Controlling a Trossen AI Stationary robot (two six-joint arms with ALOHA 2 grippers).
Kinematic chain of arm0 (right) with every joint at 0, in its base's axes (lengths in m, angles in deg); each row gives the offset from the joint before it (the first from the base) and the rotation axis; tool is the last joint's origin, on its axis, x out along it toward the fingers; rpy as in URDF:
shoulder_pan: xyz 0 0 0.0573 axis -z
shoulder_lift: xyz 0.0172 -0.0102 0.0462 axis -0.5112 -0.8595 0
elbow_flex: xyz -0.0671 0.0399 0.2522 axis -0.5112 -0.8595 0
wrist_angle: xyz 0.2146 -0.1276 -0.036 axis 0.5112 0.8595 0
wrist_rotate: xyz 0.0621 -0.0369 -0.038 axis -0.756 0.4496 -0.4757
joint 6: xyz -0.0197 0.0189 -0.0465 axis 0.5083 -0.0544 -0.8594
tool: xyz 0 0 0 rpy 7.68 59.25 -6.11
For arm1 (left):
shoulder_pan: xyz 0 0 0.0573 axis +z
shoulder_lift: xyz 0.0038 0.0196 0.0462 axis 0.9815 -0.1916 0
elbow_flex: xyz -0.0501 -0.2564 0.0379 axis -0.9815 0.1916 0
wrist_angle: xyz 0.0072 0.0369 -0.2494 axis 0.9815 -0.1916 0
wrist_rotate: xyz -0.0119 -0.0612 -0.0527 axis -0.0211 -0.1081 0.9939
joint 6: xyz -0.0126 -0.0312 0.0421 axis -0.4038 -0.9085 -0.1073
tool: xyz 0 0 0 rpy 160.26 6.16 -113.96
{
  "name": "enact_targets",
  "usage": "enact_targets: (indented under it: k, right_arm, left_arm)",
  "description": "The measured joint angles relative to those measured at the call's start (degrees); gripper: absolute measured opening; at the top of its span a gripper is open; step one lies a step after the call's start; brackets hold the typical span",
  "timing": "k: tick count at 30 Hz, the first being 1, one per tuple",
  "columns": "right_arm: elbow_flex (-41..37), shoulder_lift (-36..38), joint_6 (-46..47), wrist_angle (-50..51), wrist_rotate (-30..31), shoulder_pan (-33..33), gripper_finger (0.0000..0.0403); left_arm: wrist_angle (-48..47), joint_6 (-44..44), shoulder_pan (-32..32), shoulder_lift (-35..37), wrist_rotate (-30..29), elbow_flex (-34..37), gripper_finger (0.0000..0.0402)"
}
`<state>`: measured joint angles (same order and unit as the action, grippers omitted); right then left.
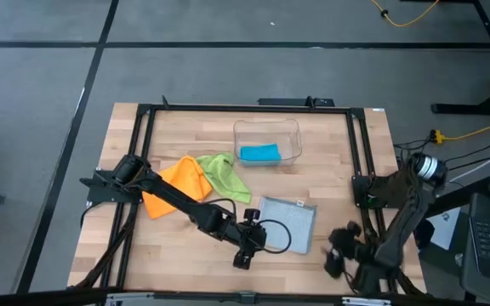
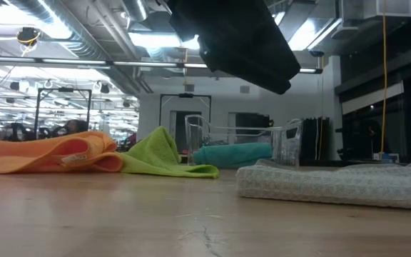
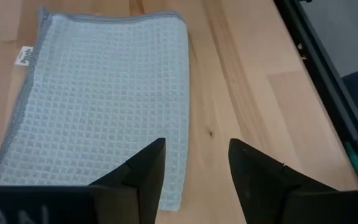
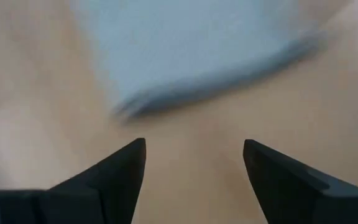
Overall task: Fold microfiber towels
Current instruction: Fold the gray towel
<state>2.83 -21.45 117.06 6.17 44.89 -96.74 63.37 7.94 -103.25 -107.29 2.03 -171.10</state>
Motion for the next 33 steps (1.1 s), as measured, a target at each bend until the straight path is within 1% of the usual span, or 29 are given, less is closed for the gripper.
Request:
enact_targets:
  k: [1,2,4,6,8,11,13,16,24,26,28,30,33]
  right_arm:
    - [-3.2,1.5,-2.1,-9.6,-0.2,-0.1,0.0272]
    - [-6.1,2.5,-6.6,-18.6,-0.2,-0.1,0.0272]
    - [-10.3,3.5,-18.6,-34.4,1.4,1.3,0.0272]
    - [-12.3,4.9,-31.4,-44.5,2.7,2.2,0.0272]
    - [-13.2,5.0,-41.8,-50.6,2.7,3.0,0.0272]
    - [-13.6,4.9,-53.0,-54.0,2.5,4.1,0.0272]
    - [-13.5,4.9,-56.3,-55.5,2.6,4.8,0.0272]
    - [-13.6,4.9,-57.0,-56.3,2.5,5.4,0.0272]
    - [-13.6,4.9,-55.6,-56.8,2.2,7.2,0.0272]
    - [-13.6,4.9,-56.2,-56.4,2.2,7.7,0.0272]
    - [-13.5,4.9,-59.2,-54.4,2.3,8.4,0.0272]
    - [-13.5,4.9,-60.6,-50.3,2.2,9.5,0.0272]
    - [-13.6,4.1,-60.5,-47.4,-0.5,11.4,0.0272]
  left_arm:
    - [0.0,0.0,0.0,0.0,0.0,0.0,0.0169]
    - [0.0,0.2,0.0,0.0,0.0,0.0,0.0169]
    - [-0.2,0.3,0.0,0.0,0.0,0.0,0.0169]
    - [-0.2,0.3,0.0,0.0,0.0,0.0,0.0169]
    - [-0.2,0.4,0.0,0.0,-0.1,0.0,0.0169]
    - [0.2,0.5,0.0,0.0,-1.4,0.0,0.0169]
    - [0.2,0.5,-0.1,0.0,-3.3,0.0,0.0169]
    - [0.3,0.5,-0.2,0.0,-5.2,0.0,0.0169]
    - [0.6,0.5,-0.1,0.0,-5.1,0.0,0.0169]
    - [0.6,0.8,-0.1,0.0,-3.9,0.0,0.0169]
    - [1.1,2.1,-0.1,-0.9,-2.7,0.0,0.0169]
    - [0.3,4.0,-0.1,-2.2,-2.5,0.1,0.0169]
    - [0.5,8.1,-0.3,-4.3,-2.8,0.1,0.0169]
